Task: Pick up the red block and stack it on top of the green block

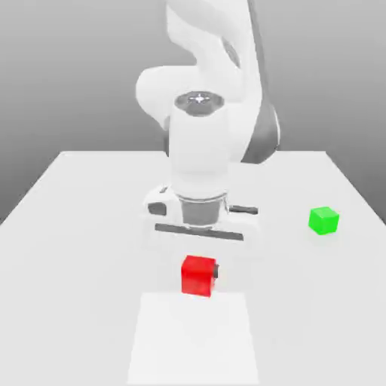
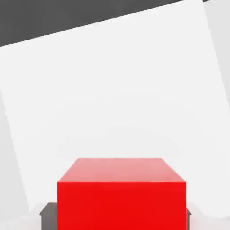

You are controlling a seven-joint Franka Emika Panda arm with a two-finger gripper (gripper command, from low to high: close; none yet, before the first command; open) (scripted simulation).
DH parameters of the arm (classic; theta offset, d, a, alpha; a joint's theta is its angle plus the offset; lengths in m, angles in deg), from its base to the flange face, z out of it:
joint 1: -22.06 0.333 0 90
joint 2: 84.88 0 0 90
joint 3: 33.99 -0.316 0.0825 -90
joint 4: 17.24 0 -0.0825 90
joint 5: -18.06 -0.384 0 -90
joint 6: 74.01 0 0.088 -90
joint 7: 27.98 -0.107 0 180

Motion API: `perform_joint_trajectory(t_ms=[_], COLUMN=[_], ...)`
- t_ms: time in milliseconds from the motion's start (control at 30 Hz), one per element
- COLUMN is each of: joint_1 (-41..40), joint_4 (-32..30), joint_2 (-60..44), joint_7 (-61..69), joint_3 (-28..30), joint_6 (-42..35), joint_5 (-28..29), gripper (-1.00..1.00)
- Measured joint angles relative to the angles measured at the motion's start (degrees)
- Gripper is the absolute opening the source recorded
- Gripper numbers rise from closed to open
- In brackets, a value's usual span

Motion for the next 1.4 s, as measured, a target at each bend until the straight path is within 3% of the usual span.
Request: perform_joint_trajectory(t_ms=[500, 900, 1100, 1233, 1300, 1367, 1400], joint_1=[22.4, 37.3, 33.7, 28.2, 23.6, 23.5, 23.5], joint_4=[-1.3, -3.1, -3.4, -3.7, -3.9, -3.9, -3.9], joint_2=[10.9, 12.4, 5.6, -0.9, -4.5, -4.6, -4.6], joint_7=[-26.6, -49.4, -54.0, -60.1, -66.2, -66.3, -66.3], joint_3=[-21.3, -40.1, -45.0, -48.4, -50.2, -50.2, -50.2], joint_6=[-7.2, -7.5, -0.4, 5.6, 8.4, 8.5, 8.6], joint_5=[-14.7, -23.2, -19.0, -10.1, -1.3, -1.3, -1.3], gripper=[-1.00, -1.00, -1.00, -1.00, -1.00, -1.00, 1.00])
